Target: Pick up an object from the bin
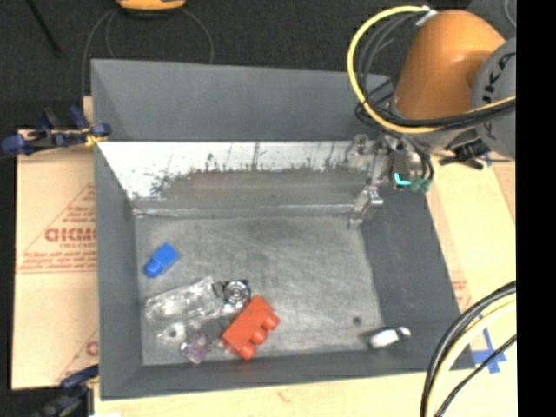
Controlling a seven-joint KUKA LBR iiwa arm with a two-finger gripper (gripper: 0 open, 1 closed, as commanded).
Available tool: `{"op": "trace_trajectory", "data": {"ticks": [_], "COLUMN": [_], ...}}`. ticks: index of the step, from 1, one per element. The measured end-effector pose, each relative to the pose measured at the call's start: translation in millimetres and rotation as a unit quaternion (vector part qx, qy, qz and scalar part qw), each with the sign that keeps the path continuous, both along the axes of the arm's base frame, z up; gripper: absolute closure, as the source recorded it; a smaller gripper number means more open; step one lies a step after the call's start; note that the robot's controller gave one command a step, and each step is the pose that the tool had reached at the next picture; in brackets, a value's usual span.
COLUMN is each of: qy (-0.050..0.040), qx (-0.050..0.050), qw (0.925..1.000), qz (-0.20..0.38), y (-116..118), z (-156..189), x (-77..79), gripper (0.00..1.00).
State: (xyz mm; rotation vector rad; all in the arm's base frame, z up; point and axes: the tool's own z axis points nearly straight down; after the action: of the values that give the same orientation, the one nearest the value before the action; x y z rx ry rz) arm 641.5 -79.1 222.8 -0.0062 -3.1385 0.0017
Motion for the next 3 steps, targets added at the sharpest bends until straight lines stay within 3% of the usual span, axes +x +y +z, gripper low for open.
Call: {"op": "trace_trajectory", "data": {"ticks": [1,2,3], "qy": [0.0006,-0.0016,-0.0088], "qx": [0.002,0.001,-0.001], "qw": [0.9948,0.9899,0.9595], "qz": [0.102,0.142,0.282], "y": [120,169,179], "z": [-133,-87,-142], "x": [-45.7,-141.4,-127.9], "gripper": [0.00,0.00,0.00]}}
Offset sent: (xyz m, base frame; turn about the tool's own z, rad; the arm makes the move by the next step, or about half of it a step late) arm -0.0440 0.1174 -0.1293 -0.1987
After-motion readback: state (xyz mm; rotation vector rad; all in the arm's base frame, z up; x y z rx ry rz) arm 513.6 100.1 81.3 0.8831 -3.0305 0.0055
